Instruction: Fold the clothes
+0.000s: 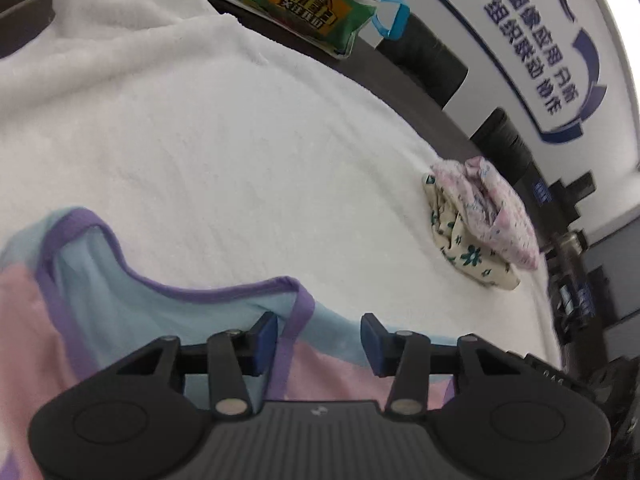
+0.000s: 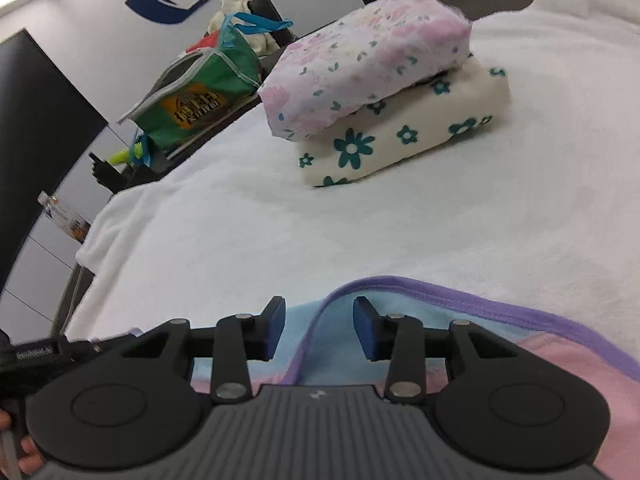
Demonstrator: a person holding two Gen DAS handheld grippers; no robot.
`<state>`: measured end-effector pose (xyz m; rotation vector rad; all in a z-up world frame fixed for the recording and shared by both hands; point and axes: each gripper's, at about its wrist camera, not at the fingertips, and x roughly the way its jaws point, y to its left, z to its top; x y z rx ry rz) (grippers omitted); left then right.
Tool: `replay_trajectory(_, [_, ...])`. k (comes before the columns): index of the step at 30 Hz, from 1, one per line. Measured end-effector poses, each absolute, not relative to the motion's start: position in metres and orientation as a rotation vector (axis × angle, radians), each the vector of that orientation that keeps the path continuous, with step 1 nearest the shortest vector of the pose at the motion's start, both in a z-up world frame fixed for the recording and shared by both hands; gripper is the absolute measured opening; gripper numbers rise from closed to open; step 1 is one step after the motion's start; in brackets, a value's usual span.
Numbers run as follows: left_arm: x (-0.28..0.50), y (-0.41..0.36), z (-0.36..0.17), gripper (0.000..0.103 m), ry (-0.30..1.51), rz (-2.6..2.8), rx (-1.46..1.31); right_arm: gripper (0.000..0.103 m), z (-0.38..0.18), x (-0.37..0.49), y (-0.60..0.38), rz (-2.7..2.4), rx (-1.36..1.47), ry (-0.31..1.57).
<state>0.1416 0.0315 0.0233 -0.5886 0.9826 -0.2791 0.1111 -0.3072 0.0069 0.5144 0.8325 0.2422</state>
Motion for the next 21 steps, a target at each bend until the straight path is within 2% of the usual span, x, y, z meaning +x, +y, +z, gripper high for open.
replay_trajectory(3, [0.147, 0.033, 0.024, 0.043, 0.963, -0.281, -0.627, 0.030, -0.005, 0.121, -0.308, 0.228, 0.552, 0.831])
replay_trajectory(5, [0.153, 0.030, 0.023, 0.039, 0.962, -0.271, -0.617, 0.019, -0.010, 0.123, -0.309, 0.229, 0.557, 0.815])
replay_trajectory(6, [0.153, 0.028, 0.022, 0.030, 0.957, -0.266, -0.602, 0.018, -0.010, 0.125, -0.310, 0.232, 0.559, 0.811])
replay_trajectory(7, [0.154, 0.027, 0.021, 0.012, 0.953, -0.261, -0.587, 0.016, -0.011, 0.126, -0.311, 0.235, 0.565, 0.806])
replay_trajectory(8, [0.153, 0.027, 0.019, 0.000, 0.949, -0.254, -0.581, 0.009, -0.012, 0.127, -0.311, 0.238, 0.571, 0.800])
replay_trajectory(10, [0.149, 0.030, 0.014, 0.001, 0.923, -0.247, -0.586, 0.002, -0.015, 0.126, -0.312, 0.226, 0.562, 0.788])
replay_trajectory(15, [0.140, 0.049, 0.006, 0.000, 0.840, -0.248, -0.667, 0.001, -0.012, 0.116, -0.317, 0.186, 0.567, 0.729])
replay_trajectory(21, [0.136, 0.049, 0.010, 0.000, 0.802, -0.234, -0.630, 0.001, -0.012, 0.112, -0.316, 0.173, 0.553, 0.717])
